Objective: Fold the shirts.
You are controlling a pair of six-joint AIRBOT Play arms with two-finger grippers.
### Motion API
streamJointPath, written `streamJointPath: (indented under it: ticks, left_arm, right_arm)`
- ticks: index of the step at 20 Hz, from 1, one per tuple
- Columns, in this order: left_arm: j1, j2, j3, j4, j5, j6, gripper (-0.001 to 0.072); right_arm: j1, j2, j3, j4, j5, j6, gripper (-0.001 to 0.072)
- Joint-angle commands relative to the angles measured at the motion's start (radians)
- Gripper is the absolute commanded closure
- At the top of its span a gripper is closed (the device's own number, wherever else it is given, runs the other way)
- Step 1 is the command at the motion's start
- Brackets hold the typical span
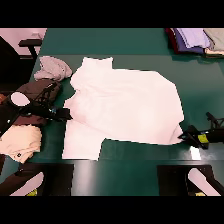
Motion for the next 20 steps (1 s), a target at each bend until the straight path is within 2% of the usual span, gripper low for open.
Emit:
streamJointPath:
  ticks: [1,3,4,7,12,17,20]
  left_arm:
    - [-0.001,0.001,0.002,0.001,-0.002,0.001,0.0683]
    - [-0.001,0.001,0.013,0.003,-0.026,0.009,0.0683]
    - [0.000,0.005,0.043,0.004,-0.046,0.011,0.0684]
    - [-0.001,0.089,0.200,0.007,-0.046,-0.003,0.0684]
    - [-0.001,0.210,0.684,0.014,-0.019,-0.012,0.0684]
    - [-0.001,0.210,1.181,0.015,0.000,-0.055,0.0684]
    - [-0.001,0.210,1.382,0.016,0.023,-0.088,0.0685]
  right_arm:
    - [0.109,-0.078,-0.014,0.035,-0.140,0.000,0.0521]
    - [0.167,-0.073,-0.006,0.039,-0.158,0.000,0.0686]
    - [0.192,-0.056,0.023,0.039,-0.145,0.000,0.0698]
    - [0.243,0.060,0.195,0.039,-0.093,0.000,0.0698]
    - [0.289,0.210,0.706,0.038,-0.052,0.002,0.0698]
    - [0.287,0.237,1.216,0.024,-0.021,0.001,0.0699]
    - [0.287,0.194,1.475,-0.035,0.084,0.020,0.0699]
